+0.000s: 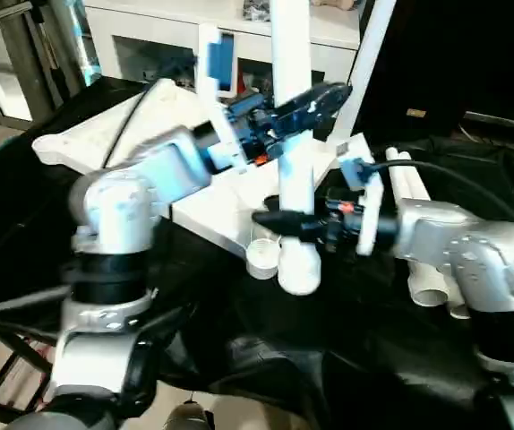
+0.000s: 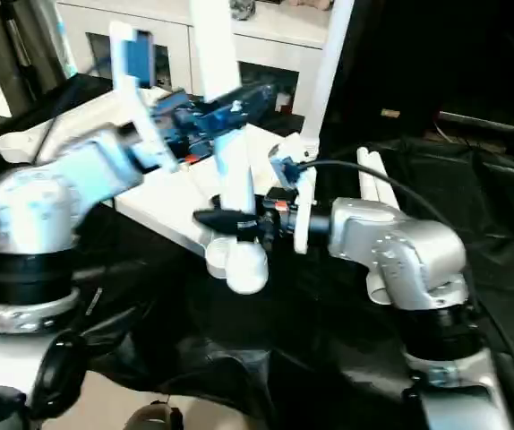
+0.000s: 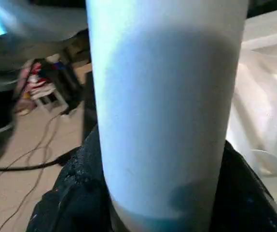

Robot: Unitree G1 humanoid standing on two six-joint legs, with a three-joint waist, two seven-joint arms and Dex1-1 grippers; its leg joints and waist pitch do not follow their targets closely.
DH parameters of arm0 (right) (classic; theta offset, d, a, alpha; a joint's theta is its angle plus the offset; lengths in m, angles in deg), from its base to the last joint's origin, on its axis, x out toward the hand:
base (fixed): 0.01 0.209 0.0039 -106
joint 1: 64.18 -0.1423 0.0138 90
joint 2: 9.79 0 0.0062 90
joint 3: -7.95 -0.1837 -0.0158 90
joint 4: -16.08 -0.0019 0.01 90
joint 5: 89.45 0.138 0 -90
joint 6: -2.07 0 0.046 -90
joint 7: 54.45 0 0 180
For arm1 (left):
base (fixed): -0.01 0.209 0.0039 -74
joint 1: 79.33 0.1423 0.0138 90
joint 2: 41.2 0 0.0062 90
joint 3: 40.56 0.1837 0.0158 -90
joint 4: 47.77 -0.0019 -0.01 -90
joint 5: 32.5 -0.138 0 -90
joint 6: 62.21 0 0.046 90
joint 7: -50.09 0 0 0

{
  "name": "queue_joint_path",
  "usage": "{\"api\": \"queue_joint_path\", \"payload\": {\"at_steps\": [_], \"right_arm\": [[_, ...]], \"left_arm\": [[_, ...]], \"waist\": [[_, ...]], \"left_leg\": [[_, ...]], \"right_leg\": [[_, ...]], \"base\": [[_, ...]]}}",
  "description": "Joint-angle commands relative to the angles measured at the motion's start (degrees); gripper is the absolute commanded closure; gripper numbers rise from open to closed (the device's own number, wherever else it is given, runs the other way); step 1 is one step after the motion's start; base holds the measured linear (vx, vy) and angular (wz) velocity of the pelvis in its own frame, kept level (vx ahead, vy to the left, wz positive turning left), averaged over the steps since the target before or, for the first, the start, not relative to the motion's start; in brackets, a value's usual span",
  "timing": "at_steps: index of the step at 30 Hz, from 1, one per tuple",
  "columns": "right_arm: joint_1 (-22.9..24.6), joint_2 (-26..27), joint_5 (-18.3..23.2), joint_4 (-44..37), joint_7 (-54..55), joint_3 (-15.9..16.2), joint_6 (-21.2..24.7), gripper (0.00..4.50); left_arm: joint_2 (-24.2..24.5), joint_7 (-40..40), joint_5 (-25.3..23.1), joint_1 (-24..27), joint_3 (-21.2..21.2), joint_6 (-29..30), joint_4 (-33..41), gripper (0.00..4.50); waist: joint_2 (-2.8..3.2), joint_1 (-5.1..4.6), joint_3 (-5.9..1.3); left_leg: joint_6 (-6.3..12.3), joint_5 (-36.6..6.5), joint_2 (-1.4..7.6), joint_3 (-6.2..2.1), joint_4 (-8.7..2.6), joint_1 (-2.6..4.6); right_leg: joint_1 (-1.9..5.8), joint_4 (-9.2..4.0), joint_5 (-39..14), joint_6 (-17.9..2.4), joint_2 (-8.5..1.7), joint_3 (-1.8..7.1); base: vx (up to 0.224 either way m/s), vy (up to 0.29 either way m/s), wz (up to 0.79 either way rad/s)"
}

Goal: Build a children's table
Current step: Pick table leg

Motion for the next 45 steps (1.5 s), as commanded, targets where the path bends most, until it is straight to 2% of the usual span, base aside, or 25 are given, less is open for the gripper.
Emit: {"api": "queue_joint_path", "payload": {"at_steps": [1,5,6,8,9,14,16,18,19,21,22,23,24,25,27,30,31,32,33,34,37,39,43,44,45], "right_arm": [[-1.22,1.29,-1.22,0.34,3.74,-2.20,-1.72,2.59],[-1.35,3.52,-3.61,1.03,7.64,-1.82,-3.98,2.62],[-1.43,4.15,-4.06,1.26,8.72,-1.73,-4.15,2.63],[-1.52,4.70,-4.06,1.46,9.51,-1.91,-3.90,2.63],[-1.59,5.11,-4.35,1.61,10.08,-1.90,-3.97,2.63],[-1.82,6.00,-6.17,2.22,11.90,-1.30,-4.53,2.63],[-1.94,6.48,-6.45,2.60,12.52,-1.44,-4.68,2.63],[-1.89,7.26,-6.77,3.18,13.39,-1.81,-5.46,2.63],[-1.88,7.32,-6.75,3.20,13.47,-1.87,-5.50,2.28],[-1.60,8.37,-5.78,3.33,14.47,-3.48,-5.56,1.93],[-1.56,8.41,-5.68,3.29,14.51,-3.62,-5.52,1.91],[-1.48,8.48,-5.47,3.19,14.59,-3.92,-5.43,1.84],[-1.33,8.47,-5.36,2.97,14.71,-4.20,-5.28,1.84],[-1.21,8.42,-5.37,2.79,14.75,-4.30,-5.23,1.68],[-0.64,7.38,-6.08,1.91,14.17,-4.18,-5.38,1.54],[-0.12,5.55,-5.26,0.67,12.23,-3.98,-4.03,1.52],[0.38,3.38,-3.92,-0.43,9.58,-3.65,-2.44,1.52],[1.16,-0.05,-2.18,-1.87,5.27,-2.96,-0.46,1.52],[1.19,-0.21,-2.11,-1.93,5.07,-2.93,-0.38,1.52],[1.39,-1.83,-1.74,-2.15,3.36,-2.60,0.32,1.52],[1.15,-3.39,-0.97,-1.92,1.72,-2.48,1.57,1.52],[0.53,-4.35,-0.34,-1.30,0.67,-2.24,2.58,1.52],[0.57,-6.11,-0.25,-2.17,-1.30,-0.51,2.95,1.52],[0.43,-6.32,0.12,-2.11,-1.43,-0.47,3.17,1.79],[0.24,-6.13,0.49,-1.93,-1.30,-0.85,3.42,1.79]], "left_arm": [[-0.77,8.83,-5.48,-2.02,0.81,0.78,-3.46,1.57],[-1.75,17.95,-11.98,-1.70,2.07,0.10,-6.14,1.54],[-2.82,19.91,-12.13,-1.53,1.28,-0.24,-6.19,1.54],[-3.94,20.97,-11.37,-1.47,0.11,-0.52,-6.14,1.54],[-4.67,22.08,-11.20,-1.48,-0.55,-0.54,-6.02,1.54],[-6.39,26.02,-12.76,-1.83,-1.52,-2.53,-5.91,1.89],[-6.76,25.77,-12.79,-1.89,-1.43,-3.32,-5.44,2.21],[-6.90,24.96,-12.11,-2.03,-1.44,-3.08,-5.07,2.30],[-6.88,24.90,-12.06,-2.06,-1.44,-3.05,-5.07,2.34],[-6.63,24.02,-11.25,-2.44,-1.50,-2.64,-5.01,2.55],[-6.55,23.84,-11.19,-2.46,-1.47,-2.63,-5.01,2.59],[-6.38,23.44,-11.06,-2.51,-1.39,-2.60,-5.00,2.60],[-6.11,22.85,-10.83,-2.53,-1.25,-2.48,-4.94,2.60],[-5.85,22.37,-10.65,-2.52,-1.16,-2.39,-4.85,2.65],[-4.80,20.31,-9.97,-2.40,-0.75,-1.96,-4.32,2.67],[-4.02,18.04,-8.96,-2.26,-0.61,-1.34,-3.80,2.67],[-3.54,15.65,-7.14,-2.21,-1.04,-0.42,-3.42,2.67],[-2.74,11.27,-3.84,-2.13,-1.67,0.99,-2.80,2.67],[-2.70,11.05,-3.68,-2.13,-1.69,1.05,-2.78,2.68],[-1.79,6.94,-1.16,-1.84,-1.71,1.85,-1.97,2.68],[-0.20,0.52,2.17,-1.16,-1.34,2.52,-0.06,2.68],[0.35,-3.75,6.80,-1.21,-2.69,4.69,1.58,2.68],[0.80,-6.19,8.29,-1.87,-3.40,4.81,1.78,2.70],[1.13,-6.97,8.39,-1.93,-3.25,4.35,1.62,2.70],[1.24,-7.19,8.56,-1.94,-3.22,4.37,1.46,2.70]], "waist": [[-0.20,-0.32,-4.94],[-0.26,-0.37,-5.15],[-0.27,-0.49,-5.17],[-0.26,-0.53,-5.29],[-0.27,-0.51,-5.46],[-0.13,-0.54,-5.44],[0.23,-0.55,-5.40],[0.72,-0.73,-5.31],[0.78,-0.69,-5.33],[1.92,-0.61,-5.25],[1.92,-0.61,-5.25],[1.63,-0.83,-5.12],[1.65,-0.62,-5.19],[2.38,-0.48,-5.20],[2.63,-0.49,-5.25],[2.54,-0.36,-5.28],[2.54,-0.30,-5.29],[2.16,0.17,-5.34],[2.33,0.37,-5.31],[2.03,0.29,-5.36],[2.17,0.33,-5.43],[2.18,0.23,-5.43],[2.14,0.25,-5.23],[2.22,0.31,-5.17],[2.11,0.29,-5.15]], "left_leg": [[-4.54,-17.44,1.71,-0.83,-4.16,1.97],[-4.58,-16.11,1.64,-0.93,-4.17,1.73],[-4.50,-15.33,1.69,-0.92,-4.23,1.52],[-4.25,-14.25,1.65,-0.79,-4.05,1.59],[-3.76,-12.60,1.65,-0.73,-3.91,1.42],[-3.32,-11.86,1.62,-0.64,-3.88,1.46],[-3.42,-12.37,1.57,-0.68,-3.92,1.44],[-3.82,-14.52,1.59,-0.77,-4.04,1.68],[-3.97,-15.48,1.57,-0.79,-4.04,1.80],[-4.39,-18.03,1.52,-1.07,-4.14,2.02],[-4.39,-18.03,1.52,-1.07,-4.14,2.02],[-4.20,-19.39,1.40,-1.03,-4.20,1.96],[-3.93,-19.17,1.35,-1.03,-4.16,2.01],[-4.04,-19.24,1.35,-1.17,-4.16,2.00],[-4.12,-19.77,1.42,-1.27,-4.20,2.01],[-3.86,-19.38,1.42,-1.23,-4.20,1.90],[-3.59,-19.09,1.38,-1.19,-4.14,1.91],[-2.96,-17.92,1.37,-0.96,-3.92,1.98],[-2.71,-17.10,1.38,-0.94,-3.91,1.83],[-2.54,-16.22,1.38,-0.89,-3.88,1.53],[-2.16,-15.06,1.49,-0.82,-3.80,1.52],[-2.07,-14.91,1.49,-0.80,-3.74,1.51],[-2.36,-16.73,1.52,-0.74,-3.78,1.82],[-2.60,-17.56,1.56,-0.77,-3.82,1.98],[-2.57,-17.61,1.54,-0.77,-3.86,1.98]], "right_leg": [[1.61,-5.10,-23.43,-3.34,-3.67,2.01],[2.01,-4.99,-22.44,-2.63,-3.81,1.95],[2.09,-4.90,-20.81,-2.59,-3.66,1.98],[2.14,-4.69,-18.51,-3.32,-3.65,2.02],[2.34,-4.22,-15.27,-4.79,-3.59,2.05],[2.48,-3.99,-11.86,-6.29,-3.47,2.07],[2.47,-4.09,-12.55,-6.42,-3.51,2.07],[2.32,-4.45,-13.83,-6.18,-3.43,2.04],[2.30,-4.49,-14.36,-6.44,-3.51,2.01],[2.18,-4.64,-16.01,-6.23,-3.44,1.93],[2.18,-4.64,-16.01,-6.23,-3.44,1.93],[2.19,-4.98,-17.32,-5.78,-3.34,1.85],[2.20,-5.05,-17.92,-5.45,-3.35,1.85],[2.17,-4.88,-18.19,-5.48,-3.44,1.85],[2.15,-5.10,-18.66,-5.37,-3.38,1.73],[2.28,-4.91,-18.07,-5.56,-3.34,1.75],[2.39,-4.90,-18.17,-5.68,-3.37,1.74],[2.58,-4.90,-17.91,-5.87,-3.41,1.86],[2.50,-4.79,-17.43,-6.18,-3.49,1.96],[2.51,-4.68,-16.91,-6.60,-3.47,1.89],[2.44,-4.43,-15.96,-8.04,-3.53,1.90],[2.45,-4.16,-15.92,-9.06,-3.57,1.88],[2.30,-4.57,-19.08,-8.11,-3.52,1.90],[2.06,-4.84,-20.95,-7.32,-3.60,1.93],[2.05,-4.97,-21.51,-7.04,-3.60,1.92]], "base": [[0.000,0.000,0.00],[0.000,0.000,0.00],[0.000,0.000,0.00],[0.000,0.000,0.00],[0.000,0.000,0.00],[0.000,0.000,0.00],[0.000,0.000,0.00],[0.000,0.000,0.00],[0.000,0.000,0.00],[0.000,0.000,0.00],[0.000,0.000,0.00],[0.000,0.000,0.00],[0.000,0.000,0.00],[0.000,0.000,0.00],[0.000,0.000,0.00],[0.000,0.000,0.00],[0.000,0.000,0.00],[0.000,0.000,0.00],[0.000,0.000,0.00],[0.000,0.000,0.00],[0.000,0.000,0.00],[0.000,0.000,0.00],[0.000,0.000,0.00],[0.000,0.000,0.00],[0.000,0.000,0.00]]}}
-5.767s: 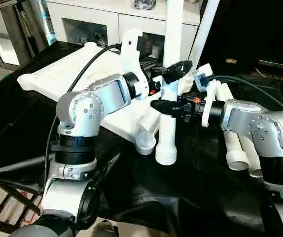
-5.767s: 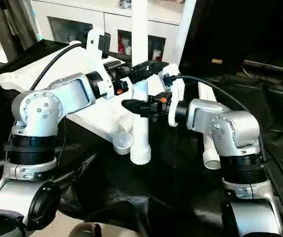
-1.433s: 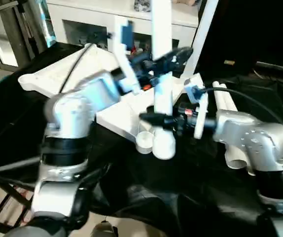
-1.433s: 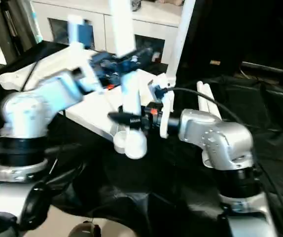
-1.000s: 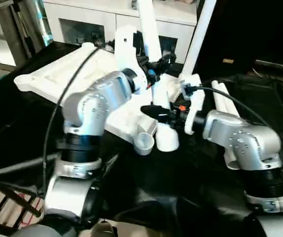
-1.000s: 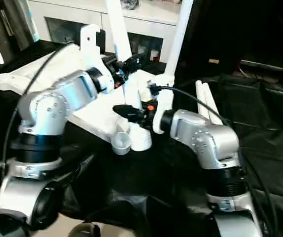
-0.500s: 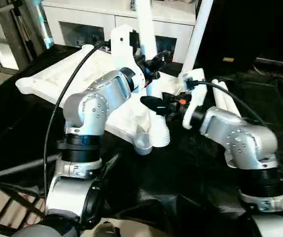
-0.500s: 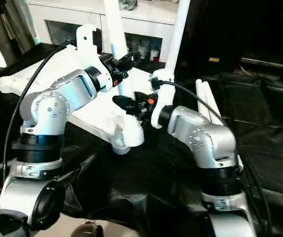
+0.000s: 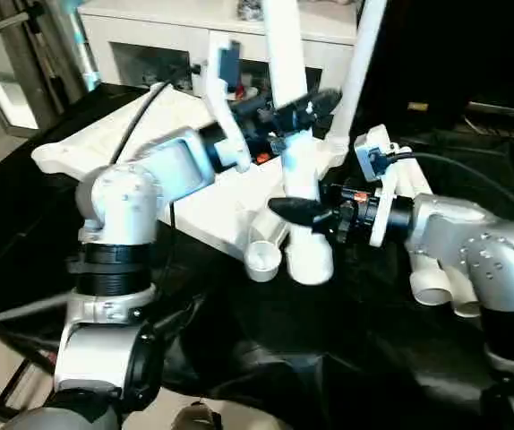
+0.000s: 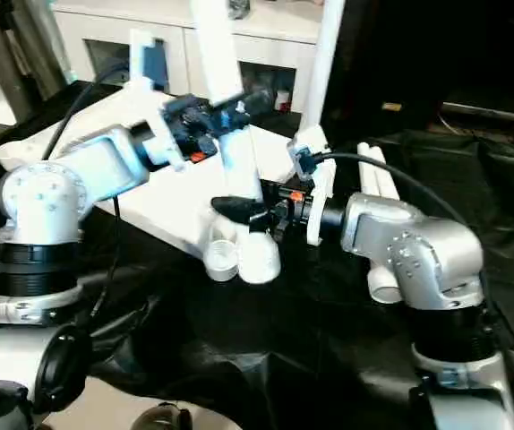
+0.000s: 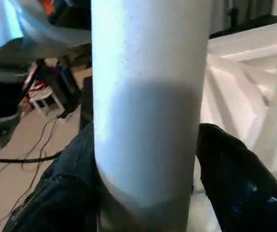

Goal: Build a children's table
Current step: Pick table leg

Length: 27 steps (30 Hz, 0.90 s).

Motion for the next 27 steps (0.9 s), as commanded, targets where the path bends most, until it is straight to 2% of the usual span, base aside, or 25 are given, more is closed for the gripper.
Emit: {"api": "queue_joint_path", "payload": {"at_steps": [1,2,5,8,9,10,13,14,17,18,19,24,26,27], "right_arm": [[0.25,-0.98,-1.39,1.67,1.20,0.17,1.62,1.85],[0.09,-0.84,-1.29,1.69,1.01,-0.05,1.77,1.85],[-0.07,-0.75,-1.22,1.61,1.21,-0.20,1.72,2.22],[-0.22,-0.65,-0.98,1.70,1.69,-0.36,1.35,2.31],[-0.34,-0.34,-1.05,1.97,2.18,-0.63,1.04,2.56],[-0.54,0.20,-1.17,2.34,2.96,-1.07,0.62,2.56],[-1.34,2.49,-1.92,3.30,5.99,-2.19,-0.45,2.61],[-1.54,3.26,-2.26,3.35,7.00,-2.33,-0.86,2.62],[-2.16,6.56,-3.81,3.01,11.40,-2.62,-2.68,2.63],[-2.25,7.58,-4.78,2.74,12.95,-2.38,-3.64,2.63],[-2.25,8.28,-4.90,2.63,13.78,-2.46,-3.73,2.63],[-2.07,11.13,-6.16,2.00,17.69,-1.73,-4.51,2.63],[-1.87,11.32,-6.50,1.76,17.81,-1.13,-4.41,2.63],[-1.83,11.36,-6.62,1.72,17.84,-0.99,-4.41,2.64]], "left_arm": [[-0.11,-2.72,3.24,-1.31,-0.72,-0.08,2.47,2.70],[0.14,-3.26,3.03,-1.13,-0.35,-0.36,2.43,2.70],[0.25,-3.80,2.90,-0.76,0.17,-0.52,2.48,2.70],[0.53,-4.16,2.68,-0.48,0.69,-0.72,2.59,2.70],[0.22,-2.61,1.73,-0.81,0.60,-1.03,1.70,2.00],[-0.68,-0.36,1.78,-1.65,-0.43,-0.32,-0.37,2.00],[-1.50,4.66,-1.86,-2.48,-0.96,-2.16,-3.44,1.91],[-1.40,6.50,-4.00,-2.29,-0.16,-3.00,-3.52,1.77],[-1.81,16.77,-12.49,-1.60,2.86,-3.76,-4.60,1.53],[-2.36,20.43,-14.70,-1.26,3.61,-3.08,-5.03,1.41],[-2.89,22.32,-15.46,-1.04,3.58,-2.80,-5.13,1.31],[-6.27,27.41,-15.33,-0.77,1.65,-4.04,-5.43,1.23],[-7.28,28.17,-14.84,-0.94,0.70,-4.84,-5.60,1.57],[-7.54,28.44,-14.80,-0.99,0.46,-5.05,-5.65,1.60]], "waist": [[-0.08,-0.05,-4.90],[-0.07,-0.08,-4.83],[-0.11,-0.05,-4.86],[-0.27,-0.12,-4.87],[-0.25,-0.10,-4.86],[-0.90,-0.15,-4.87],[-0.76,-0.23,-4.86],[-0.84,-0.27,-4.91],[-0.52,-0.43,-5.04],[-0.56,-0.56,-5.09],[-0.44,-0.51,-5.16],[-0.66,-0.50,-5.36],[-0.65,-0.47,-5.42],[-0.61,-0.49,-5.40]], "left_leg": [[-2.79,-17.93,1.59,-0.79,-3.91,2.03],[-2.98,-18.57,1.61,-0.84,-3.99,2.04],[-3.26,-18.75,1.59,-0.89,-4.03,2.00],[-3.26,-18.55,1.56,-0.89,-4.03,1.94],[-3.28,-18.56,1.55,-0.88,-4.02,1.96],[-3.02,-17.78,1.52,-0.76,-3.95,1.88],[-3.28,-17.72,1.51,-0.76,-3.95,1.94],[-3.40,-17.68,1.50,-0.87,-4.05,1.80],[-4.15,-17.76,1.73,-0.98,-4.22,1.90],[-4.22,-17.15,1.60,-0.99,-4.27,1.78],[-4.22,-16.77,1.60,-0.97,-4.21,1.80],[-3.60,-14.27,1.45,-0.78,-3.98,1.48],[-3.25,-13.39,1.46,-0.75,-3.92,1.36],[-3.17,-13.16,1.48,-0.73,-3.95,1.38]], "right_leg": [[2.04,-4.88,-22.42,-6.57,-3.61,1.95],[1.98,-5.05,-23.35,-6.06,-3.64,1.91],[1.97,-5.17,-24.37,-5.29,-3.74,1.90],[1.94,-5.21,-24.88,-4.74,-3.72,1.88],[1.87,-5.26,-25.13,-4.59,-3.72,1.88],[1.91,-5.08,-25.02,-4.62,-3.75,1.86],[1.66,-5.39,-25.65,-4.42,-3.73,1.87],[1.89,-5.33,-25.67,-4.07,-3.77,1.80],[1.67,-5.17,-24.29,-2.69,-3.66,2.01],[1.86,-5.07,-23.43,-2.37,-3.58,1.96],[1.87,-5.07,-22.83,-2.44,-3.63,2.00],[2.12,-4.63,-17.87,-4.18,-3.48,1.99],[2.28,-4.47,-16.05,-4.67,-3.42,2.03],[2.27,-4.43,-15.25,-5.01,-3.38,2.02]], "base": [[0.000,0.000,0.00],[0.000,0.000,0.00],[0.000,0.000,0.00],[0.000,0.000,0.00],[0.000,0.000,0.00],[0.000,0.000,0.00],[0.000,0.000,0.00],[0.000,0.000,0.00],[0.000,0.000,0.00],[0.000,0.000,0.00],[0.000,0.000,0.00],[0.000,0.000,0.00],[0.000,0.000,0.00],[0.000,0.000,0.00]]}}
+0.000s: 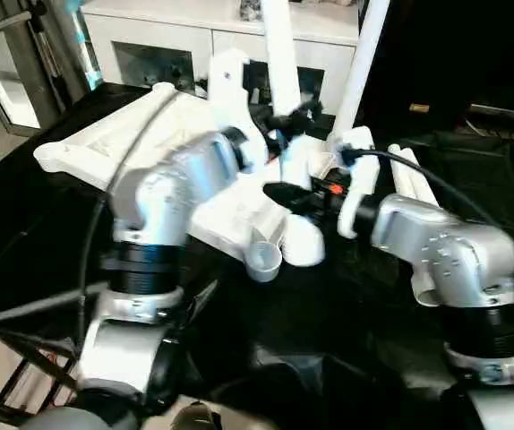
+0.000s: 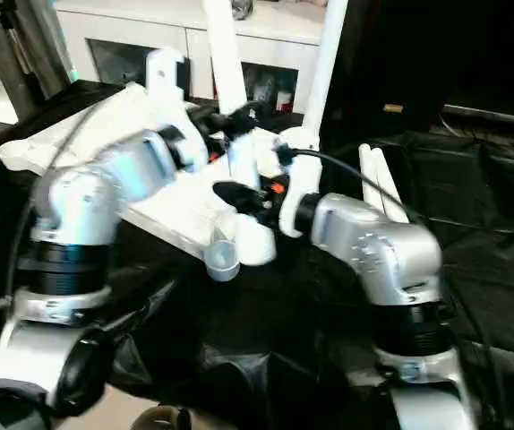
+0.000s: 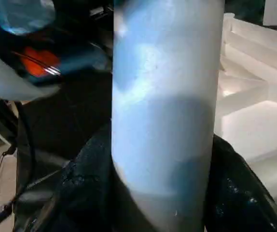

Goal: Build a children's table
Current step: Pick table leg

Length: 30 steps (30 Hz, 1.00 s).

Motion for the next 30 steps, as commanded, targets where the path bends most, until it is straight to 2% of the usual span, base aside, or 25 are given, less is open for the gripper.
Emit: {"api": "queue_joint_path", "payload": {"at_steps": [1,5,8,10,11,14,15,17,22,23,26,27,30], "right_arm": [[-1.24,0.01,-0.25,-2.94,0.05,0.21,-1.39,2.64],[-1.53,0.17,-1.70,-2.64,0.86,0.45,-1.82,2.64],[-2.02,-0.47,-1.50,-1.61,-0.07,-0.05,-2.73,2.64],[-2.60,-1.21,0.68,-0.13,-1.39,-1.83,-0.83,2.08],[-2.70,-1.50,0.89,0.03,-1.84,-2.03,-0.43,1.94],[-2.86,-3.13,0.76,0.11,-3.96,-1.69,0.05,1.81],[-3.04,-5.10,1.54,0.25,-6.28,-1.53,1.60,1.58],[-2.98,-6.33,2.22,0.02,-7.71,-1.58,2.46,1.54],[-3.07,-10.35,5.21,-0.79,-11.72,-1.84,5.61,1.54],[-3.25,-11.43,5.24,-0.72,-12.74,-1.59,6.15,1.54],[-3.50,-12.28,4.67,-0.52,-13.62,-1.10,5.66,1.54],[-3.50,-12.42,4.68,-0.56,-13.77,-1.05,5.69,1.54],[-3.58,-13.26,5.74,-0.61,-15.32,-0.81,6.57,1.54]], "left_arm": [[-0.22,2.00,-0.96,0.05,-1.46,-1.02,-1.42,1.60],[-0.85,3.12,-1.18,-0.15,-2.16,-1.19,-0.69,2.06],[-0.31,2.56,-0.47,-0.41,-2.34,-0.89,-0.10,2.30],[0.27,0.87,0.49,-0.68,-2.26,-0.20,0.61,2.41],[0.32,0.56,0.89,-0.78,-2.38,-0.01,0.80,2.56],[0.52,-0.40,1.89,-1.16,-2.69,0.48,1.00,2.60],[0.80,-1.64,2.86,-1.52,-2.80,0.98,1.09,2.65],[1.02,-2.65,3.62,-1.71,-2.81,1.40,1.20,2.67],[2.40,-5.62,5.30,-2.43,-2.21,2.77,1.48,2.67],[2.65,-6.89,6.36,-2.88,-2.55,3.56,1.74,2.67],[3.37,-9.22,6.99,-3.14,-1.98,3.98,2.17,2.67],[3.64,-9.97,7.08,-3.05,-1.61,4.04,2.50,2.67],[4.77,-13.72,7.02,-2.36,0.37,2.93,4.00,2.67]], "waist": [[-0.14,-0.19,-5.26],[-0.14,-0.27,-5.08],[-0.29,-0.26,-4.96],[-0.50,-0.32,-4.94],[-0.42,-0.29,-4.89],[-0.39,-0.35,-4.88],[-0.42,-0.26,-4.86],[-0.43,0.10,-4.98],[-0.62,0.22,-5.13],[-1.03,0.16,-5.09],[-0.77,0.17,-5.03],[-1.08,0.11,-5.00],[-0.93,0.12,-4.95]], "left_leg": [[-3.15,-13.51,1.44,-0.73,-3.88,1.56],[-3.27,-15.38,1.40,-0.75,-4.00,1.66],[-3.34,-16.71,1.40,-0.79,-4.05,1.81],[-3.11,-17.13,1.39,-0.81,-4.04,1.85],[-3.04,-17.23,1.37,-0.81,-4.02,1.84],[-3.06,-17.28,1.40,-0.81,-4.03,1.87],[-2.99,-17.21,1.41,-0.78,-3.99,1.96],[-2.66,-15.91,1.48,-0.77,-3.94,1.83],[-2.26,-13.88,1.40,-0.65,-3.73,1.60],[-2.05,-13.27,1.37,-0.54,-3.70,1.50],[-1.98,-13.32,1.42,-0.56,-3.66,1.57],[-2.00,-13.37,1.50,-0.52,-3.70,1.58],[-1.94,-13.51,1.48,-0.50,-3.69,1.60]], "right_leg": [[2.37,-4.30,-15.39,-5.24,-3.39,2.03],[2.35,-4.66,-17.51,-4.88,-3.41,1.98],[2.24,-5.02,-20.53,-3.79,-3.47,1.92],[2.18,-5.16,-21.84,-3.25,-3.47,1.84],[2.12,-5.22,-22.08,-2.95,-3.43,1.86],[2.02,-5.20,-22.37,-2.42,-3.37,1.85],[2.00,-5.31,-22.53,-2.30,-3.34,1.86],[2.17,-5.10,-20.69,-2.90,-3.39,1.94],[2.46,-4.65,-18.32,-4.35,-3.49,1.98],[2.51,-4.67,-17.88,-4.82,-3.44,1.96],[2.40,-4.64,-18.75,-5.37,-3.57,1.94],[2.42,-4.68,-18.92,-5.55,-3.58,1.96],[2.38,-4.68,-19.63,-5.49,-3.61,2.00]], "base": [[0.000,0.000,0.00],[0.000,0.000,0.00],[0.000,0.000,0.00],[0.000,0.000,0.00],[0.000,0.000,0.00],[0.000,0.000,0.00],[0.000,0.000,0.00],[0.000,0.000,0.00],[0.000,0.000,0.00],[0.000,0.000,0.00],[0.000,0.000,0.00],[0.000,0.000,0.00],[0.000,0.000,0.00]]}}
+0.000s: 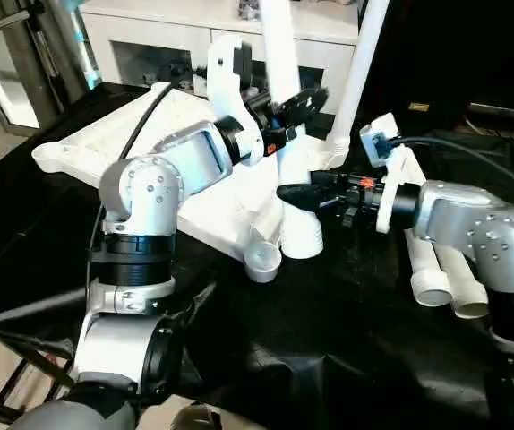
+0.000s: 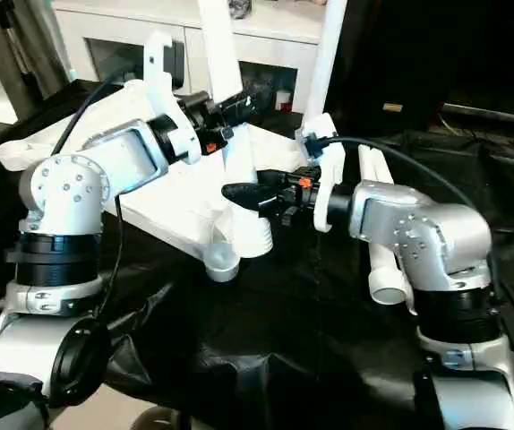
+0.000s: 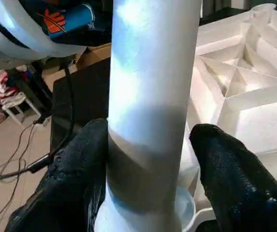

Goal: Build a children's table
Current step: Pick table leg

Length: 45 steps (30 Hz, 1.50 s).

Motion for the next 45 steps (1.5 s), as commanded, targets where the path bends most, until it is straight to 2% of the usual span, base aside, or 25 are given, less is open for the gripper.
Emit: {"api": "queue_joint_path", "payload": {"at_steps": [1,2,3,5,8,18,29,39,45], "right_arm": [[-0.88,-1.27,0.70,-0.62,-0.70,0.26,1.35,1.54],[-0.94,-1.76,1.75,-0.67,-1.90,0.21,2.09,1.54],[-1.07,-2.67,3.29,-0.83,-3.98,0.12,3.34,1.54],[-1.06,-2.89,3.55,-0.94,-4.44,0.11,3.56,1.54],[-0.88,-4.04,3.53,-1.22,-6.45,1.20,3.61,1.54],[-0.63,-5.08,4.24,-2.00,-9.06,3.28,3.92,1.54],[-0.23,-5.18,5.10,-2.19,-10.67,3.88,4.15,1.54],[0.48,-5.34,4.85,-3.24,-11.16,4.42,4.13,2.42],[0.81,-5.11,5.07,-3.38,-10.49,4.43,4.17,2.57]], "left_arm": [[0.91,-3.41,0.87,-0.38,1.77,-0.41,3.12,2.67],[1.57,-5.85,1.04,0.08,2.95,-0.86,4.13,2.67],[2.85,-10.33,1.14,0.88,4.96,-1.94,5.71,2.67],[3.13,-11.23,1.16,1.06,5.37,-2.17,6.04,2.67],[3.96,-14.99,2.02,2.10,6.31,-2.13,6.63,2.67],[3.26,-17.53,5.61,3.52,5.97,-0.39,9.39,2.67],[4.17,-19.28,6.04,4.26,6.52,-0.38,10.25,2.67],[4.76,-20.45,6.06,3.76,7.40,-0.55,9.92,2.67],[4.97,-21.01,5.56,3.46,7.79,-0.73,9.57,2.67]], "waist": [[-1.09,-0.01,-4.94],[-0.91,0.02,-4.93],[-1.17,0.01,-4.95],[-0.97,0.05,-4.86],[-1.08,-0.05,-4.78],[-1.48,-0.11,-4.76],[-1.77,-0.06,-4.79],[-1.58,-0.05,-4.77],[-1.37,-0.07,-4.76]], "left_leg": [[-1.75,-13.53,1.46,-0.53,-3.73,1.58],[-1.66,-13.46,1.53,-0.54,-3.72,1.64],[-1.54,-13.54,1.62,-0.51,-3.74,1.65],[-1.59,-13.64,1.68,-0.50,-3.75,1.64],[-1.84,-13.95,1.60,-0.45,-3.77,1.57],[-2.26,-14.54,1.72,-0.52,-3.78,1.67],[-2.77,-15.16,1.73,-0.54,-3.84,1.75],[-2.99,-15.50,1.75,-0.61,-3.92,1.78],[-3.16,-16.02,1.72,-0.64,-3.92,1.81]], "right_leg": [[2.38,-4.83,-20.12,-5.35,-3.62,1.94],[2.31,-4.78,-20.08,-5.50,-3.63,1.98],[2.41,-4.77,-20.42,-5.51,-3.68,1.97],[2.26,-4.75,-20.41,-5.73,-3.67,2.03],[2.31,-4.78,-21.60,-5.57,-3.72,2.02],[2.12,-4.86,-23.46,-5.05,-3.78,1.98],[2.15,-4.81,-22.44,-5.04,-3.75,2.02],[2.15,-4.75,-22.17,-5.09,-3.67,2.03],[2.13,-4.78,-22.32,-5.25,-3.65,2.02]], "base": [[0.000,0.000,0.00],[0.000,0.000,0.00],[0.000,0.000,0.00],[0.000,0.000,0.00],[0.000,0.000,0.00],[0.000,0.000,0.00],[0.000,0.000,0.00],[0.000,0.000,0.00],[0.000,0.000,0.00]]}}
